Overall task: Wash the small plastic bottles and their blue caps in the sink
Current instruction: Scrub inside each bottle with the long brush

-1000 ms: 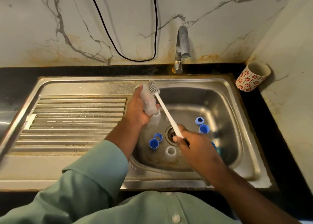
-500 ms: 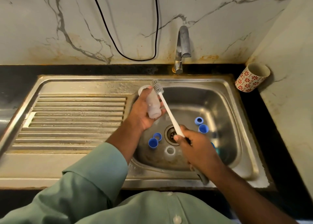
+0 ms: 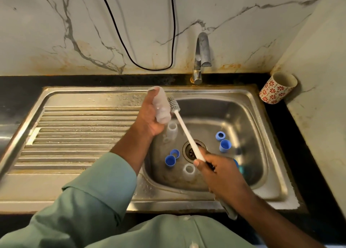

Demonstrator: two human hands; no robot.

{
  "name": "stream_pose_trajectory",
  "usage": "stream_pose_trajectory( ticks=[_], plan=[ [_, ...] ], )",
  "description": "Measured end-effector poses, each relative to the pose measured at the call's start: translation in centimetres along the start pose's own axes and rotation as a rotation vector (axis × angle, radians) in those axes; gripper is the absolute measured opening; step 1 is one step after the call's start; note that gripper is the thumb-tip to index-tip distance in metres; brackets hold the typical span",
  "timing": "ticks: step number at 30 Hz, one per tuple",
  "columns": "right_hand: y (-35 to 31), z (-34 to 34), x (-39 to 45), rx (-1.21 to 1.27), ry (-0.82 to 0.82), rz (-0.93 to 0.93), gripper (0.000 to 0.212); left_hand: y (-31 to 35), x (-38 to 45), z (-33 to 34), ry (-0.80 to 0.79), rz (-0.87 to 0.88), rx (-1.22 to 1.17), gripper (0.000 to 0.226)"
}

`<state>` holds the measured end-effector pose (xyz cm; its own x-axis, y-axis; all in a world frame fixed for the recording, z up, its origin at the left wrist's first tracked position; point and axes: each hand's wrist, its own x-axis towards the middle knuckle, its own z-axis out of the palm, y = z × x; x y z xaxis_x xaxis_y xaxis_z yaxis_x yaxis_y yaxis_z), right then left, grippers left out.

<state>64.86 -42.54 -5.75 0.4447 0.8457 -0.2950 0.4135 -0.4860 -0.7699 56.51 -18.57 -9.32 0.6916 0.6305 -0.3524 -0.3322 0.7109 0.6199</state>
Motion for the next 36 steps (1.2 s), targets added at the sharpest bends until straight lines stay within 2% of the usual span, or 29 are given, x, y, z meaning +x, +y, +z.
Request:
stream_pose_trajectory(
  ticks=[3, 7, 9, 11, 16, 20, 23, 25, 26, 28, 30, 31, 34, 36],
  plan=[
    [-0.4, -0.2, 1.3, -0.010, 0.041, -0.028, 0.015, -1.4, -0.2, 0.6, 0.010, -0.024, 0.029, 0.077],
    [0.3, -0.2, -0.4, -0.104, 0.003, -0.142, 0.032, 0.1, -0.4, 0.1, -0.019, 0.024, -0.106, 0.071],
    [0.2, 0.0, -0.2, -0.131, 0.032, -0.145, 0.031, -0.9, -0.6, 0.2, -0.035, -0.013, -0.019, 0.069],
    [0.0, 0.3, 1.2, -0.152, 0.092, -0.137, 0.028, -2.0, -0.8, 1.0, 0.015, -0.018, 0.030, 0.068],
    [0.5, 0.5, -0.9, -0.205, 0.012, -0.224, 0.039, 0.5, -0.7, 0.3, 0.028, 0.042, -0.118, 0.097],
    [-0.1, 0.6, 1.3, -0.160, 0.104, -0.151, 0.030, -1.4, -1.0, 1.2, 0.026, 0.008, 0.018, 0.078],
    [-0.2, 0.6, 0.4, -0.158, 0.068, -0.180, 0.030, -0.4, -0.9, 1.5, 0.071, 0.067, -0.062, 0.070],
    [0.1, 0.1, -1.4, -0.144, -0.012, -0.186, 0.035, 0.4, -0.9, 0.9, 0.118, 0.086, -0.140, 0.060],
    [0.0, -0.1, -1.5, -0.152, -0.029, -0.166, 0.030, 0.3, -1.1, 0.9, 0.114, 0.068, -0.122, 0.060],
    [-0.5, -0.2, 0.0, -0.111, 0.037, -0.111, 0.018, -0.7, -1.5, 1.4, 0.092, 0.023, 0.037, 0.075],
    [-0.9, -0.2, 1.0, -0.036, 0.049, -0.069, 0.016, -1.2, -1.8, 1.9, 0.112, 0.024, 0.131, 0.083],
    [-0.9, -0.4, 0.8, -0.022, 0.037, -0.060, 0.016, -0.9, -1.9, 2.1, 0.141, 0.045, 0.161, 0.078],
    [0.0, -1.1, -1.1, -0.016, -0.015, -0.026, 0.023, 0.5, -2.2, 1.3, 0.334, 0.193, 0.315, 0.045],
    [-0.1, -1.1, -1.5, -0.013, -0.030, -0.004, 0.026, 0.5, -2.5, 0.5, 0.373, 0.245, 0.318, 0.046]
  ],
)
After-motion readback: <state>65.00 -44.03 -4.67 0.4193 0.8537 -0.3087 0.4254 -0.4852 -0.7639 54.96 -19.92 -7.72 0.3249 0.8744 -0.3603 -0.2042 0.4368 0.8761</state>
